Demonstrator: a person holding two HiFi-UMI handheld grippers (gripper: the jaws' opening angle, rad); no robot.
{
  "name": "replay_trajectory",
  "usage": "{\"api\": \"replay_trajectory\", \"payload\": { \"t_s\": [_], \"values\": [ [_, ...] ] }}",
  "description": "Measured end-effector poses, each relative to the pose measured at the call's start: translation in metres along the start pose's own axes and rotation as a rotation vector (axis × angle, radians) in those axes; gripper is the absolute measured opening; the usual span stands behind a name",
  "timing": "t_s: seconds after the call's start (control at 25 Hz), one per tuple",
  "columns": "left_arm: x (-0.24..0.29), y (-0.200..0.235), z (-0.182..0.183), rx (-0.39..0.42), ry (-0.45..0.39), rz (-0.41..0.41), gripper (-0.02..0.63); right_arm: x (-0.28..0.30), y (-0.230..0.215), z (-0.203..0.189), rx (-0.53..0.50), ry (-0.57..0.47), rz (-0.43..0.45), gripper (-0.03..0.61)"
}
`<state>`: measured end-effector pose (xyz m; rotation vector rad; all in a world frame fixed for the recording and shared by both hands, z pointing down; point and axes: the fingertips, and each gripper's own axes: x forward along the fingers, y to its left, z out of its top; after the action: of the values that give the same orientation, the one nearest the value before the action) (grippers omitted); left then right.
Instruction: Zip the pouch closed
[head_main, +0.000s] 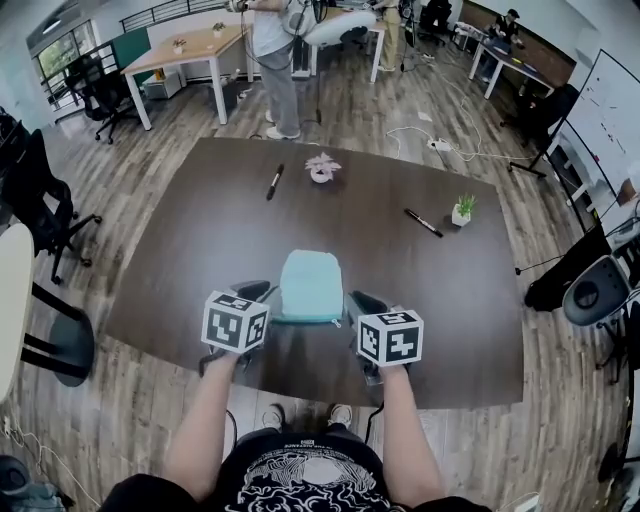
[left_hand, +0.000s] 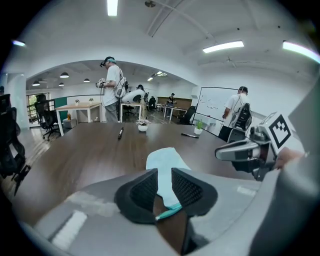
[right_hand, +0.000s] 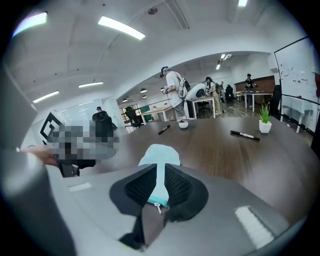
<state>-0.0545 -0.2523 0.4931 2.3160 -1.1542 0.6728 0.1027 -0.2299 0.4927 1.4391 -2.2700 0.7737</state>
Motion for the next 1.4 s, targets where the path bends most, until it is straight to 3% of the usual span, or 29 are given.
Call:
{"api": "replay_trajectory", "payload": {
  "t_s": [0.36,0.6,1.0,1.4],
  "values": [
    [-0.013,-0.015,0.057,0.072,-0.087,-0.023,0.097,-0.028,-0.005,0.053,-0.056,-0.097,-0.036,0.048],
    [-0.034,-0.021,0.089,0.115,-0.175,-0.008,0.068,-0.047,-0.005,0.078,-0.087,-0.167,-0.062,0.011],
    [-0.053,-0.014,0.110,0.122,-0.283,0.023,0.009,-0.065,0.002,0.108,-0.135,-0.291,-0.090,0.000],
    [-0.067,0.001,0.120,0.111,-0.348,0.049,0.005,-0.071,0.004,0.122,-0.175,-0.354,-0.126,0.000]
  ]
}}
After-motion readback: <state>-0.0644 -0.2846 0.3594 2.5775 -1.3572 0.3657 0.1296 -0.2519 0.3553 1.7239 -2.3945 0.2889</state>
